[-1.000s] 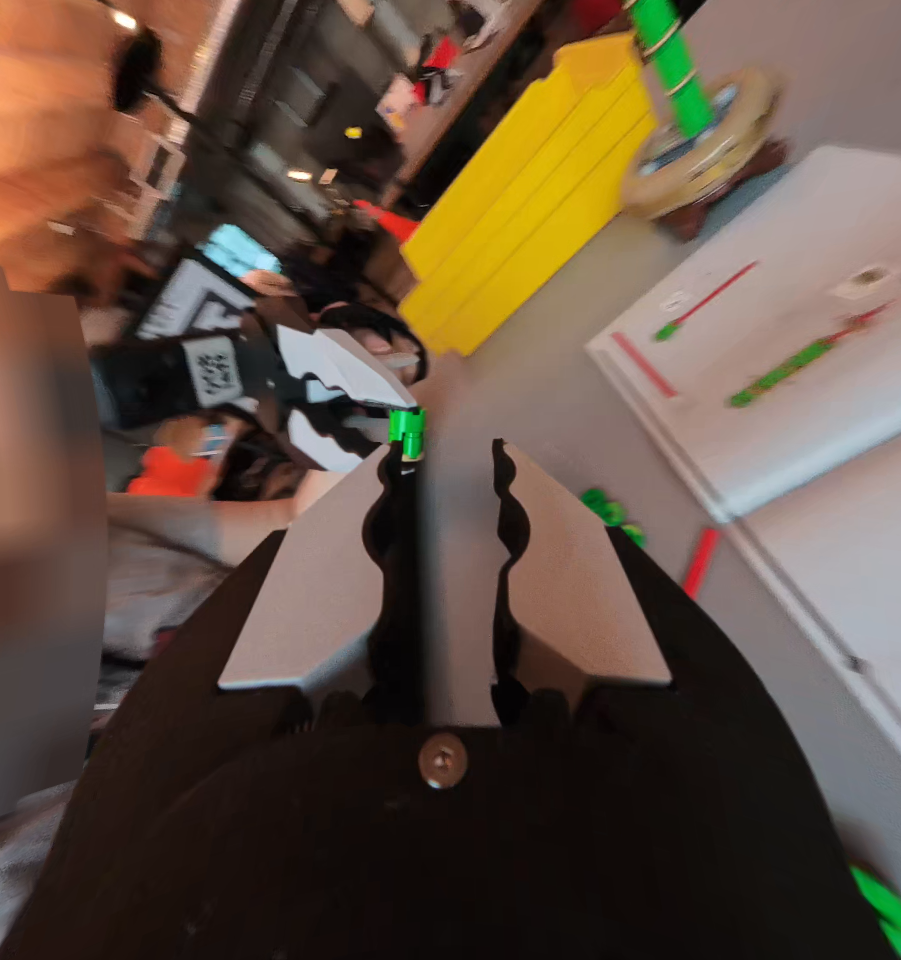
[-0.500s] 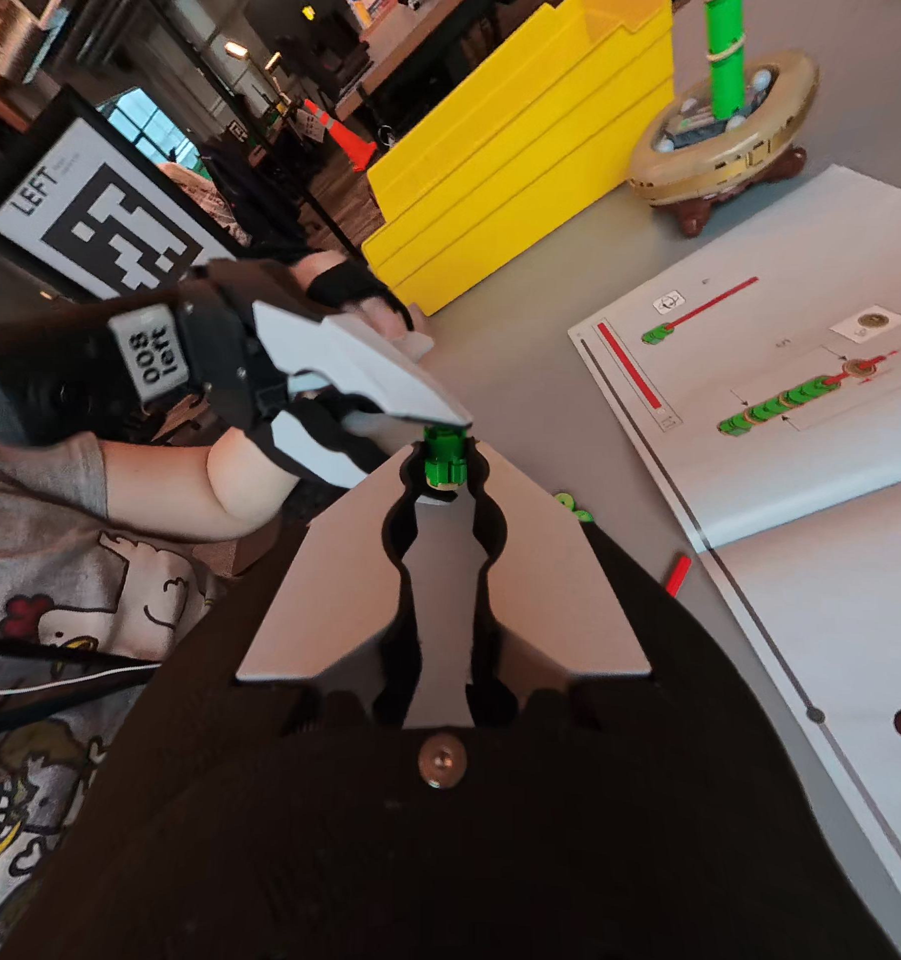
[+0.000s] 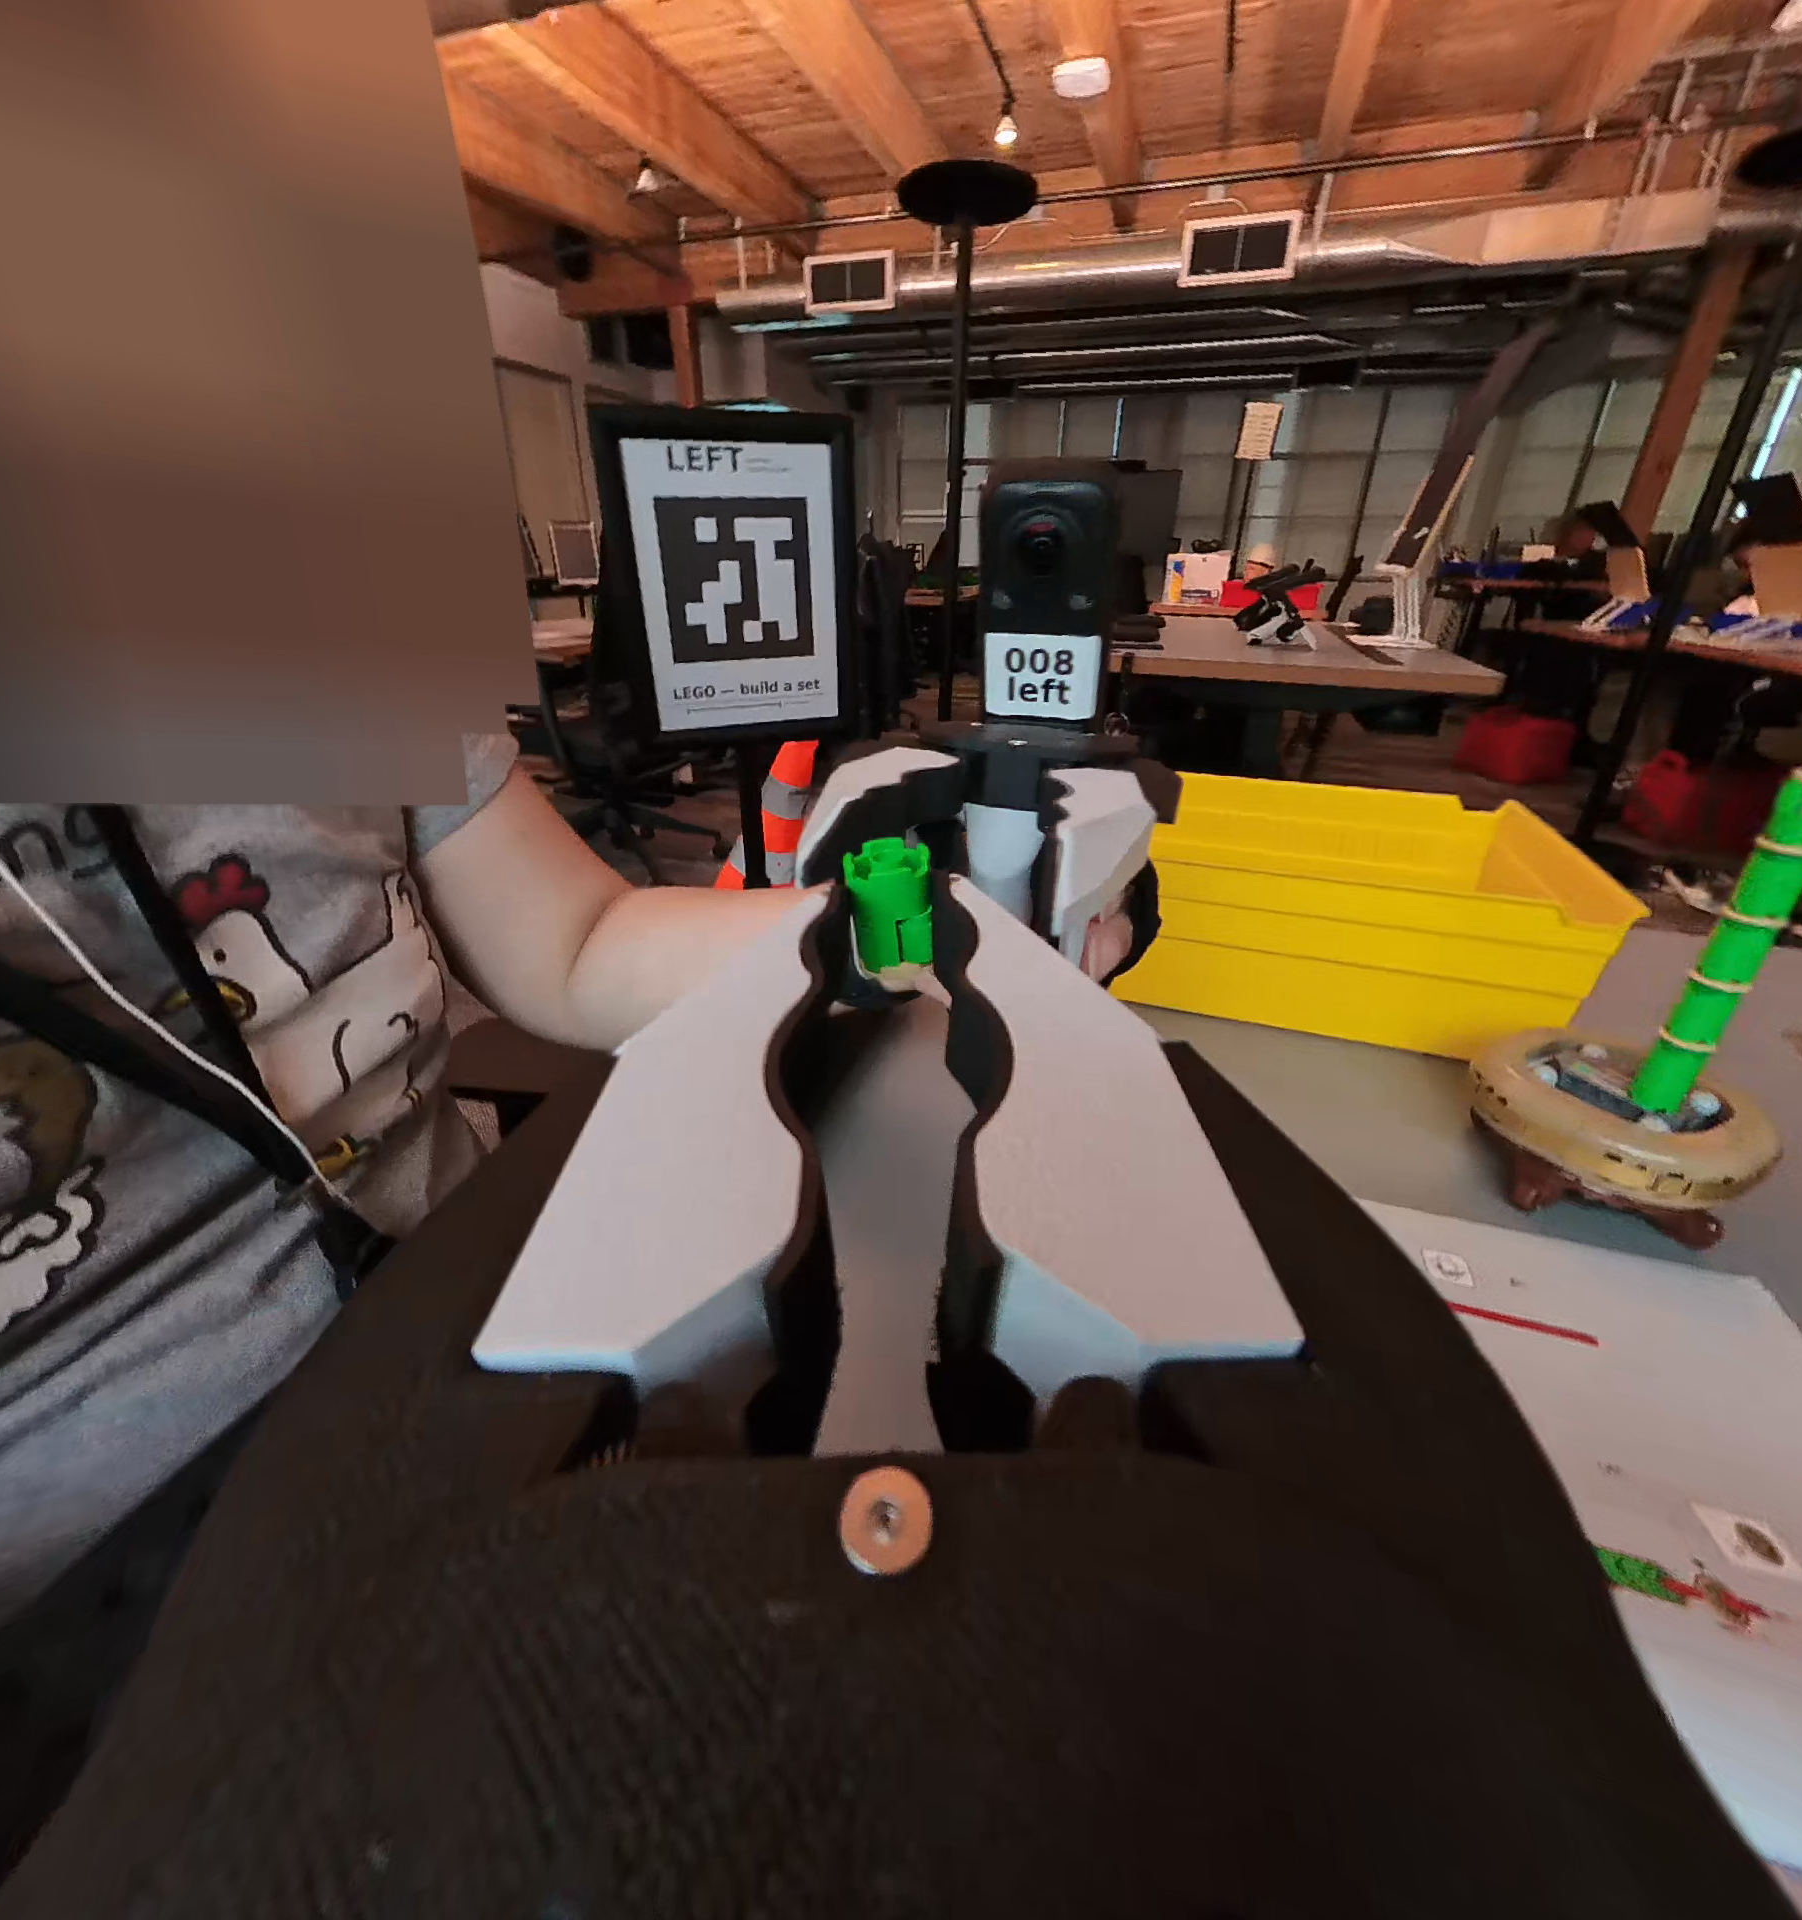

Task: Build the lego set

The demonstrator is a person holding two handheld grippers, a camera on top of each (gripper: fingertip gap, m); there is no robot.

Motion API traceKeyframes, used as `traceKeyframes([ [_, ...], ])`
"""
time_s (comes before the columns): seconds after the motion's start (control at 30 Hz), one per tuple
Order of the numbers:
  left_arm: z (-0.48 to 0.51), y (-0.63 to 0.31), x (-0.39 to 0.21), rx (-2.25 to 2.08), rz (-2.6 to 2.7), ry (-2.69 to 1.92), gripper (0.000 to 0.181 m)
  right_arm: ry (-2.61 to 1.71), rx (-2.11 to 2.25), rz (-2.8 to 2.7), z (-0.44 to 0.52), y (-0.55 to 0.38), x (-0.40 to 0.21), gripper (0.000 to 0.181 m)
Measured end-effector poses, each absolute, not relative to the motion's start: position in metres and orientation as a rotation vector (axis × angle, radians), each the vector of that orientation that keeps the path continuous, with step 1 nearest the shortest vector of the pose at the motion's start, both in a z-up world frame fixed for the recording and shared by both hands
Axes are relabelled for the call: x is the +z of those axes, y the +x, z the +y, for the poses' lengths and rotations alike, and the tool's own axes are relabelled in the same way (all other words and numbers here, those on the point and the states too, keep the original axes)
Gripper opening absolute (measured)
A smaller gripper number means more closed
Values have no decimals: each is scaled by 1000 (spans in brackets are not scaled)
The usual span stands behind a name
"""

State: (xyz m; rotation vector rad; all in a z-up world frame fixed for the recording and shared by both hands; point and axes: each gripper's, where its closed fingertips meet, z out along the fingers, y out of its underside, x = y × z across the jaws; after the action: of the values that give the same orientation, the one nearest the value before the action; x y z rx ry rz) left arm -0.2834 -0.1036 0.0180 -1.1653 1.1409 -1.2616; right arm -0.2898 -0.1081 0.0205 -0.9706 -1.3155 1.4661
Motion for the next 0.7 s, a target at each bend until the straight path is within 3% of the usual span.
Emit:
traceKeyframes([
  [0.2,-122,-274,9,-1293,1253,-1132,38,-858,1379,-1429,-130,-296,19,14],
  [0.3,-136,-274,9,-1336,1320,-1073,20,-794,1319,-1460,-136,-295,20,14],
  [0.7,-168,-276,5,-1508,1444,-972,15,-701,1442,-1585,-170,-292,19,15],
])
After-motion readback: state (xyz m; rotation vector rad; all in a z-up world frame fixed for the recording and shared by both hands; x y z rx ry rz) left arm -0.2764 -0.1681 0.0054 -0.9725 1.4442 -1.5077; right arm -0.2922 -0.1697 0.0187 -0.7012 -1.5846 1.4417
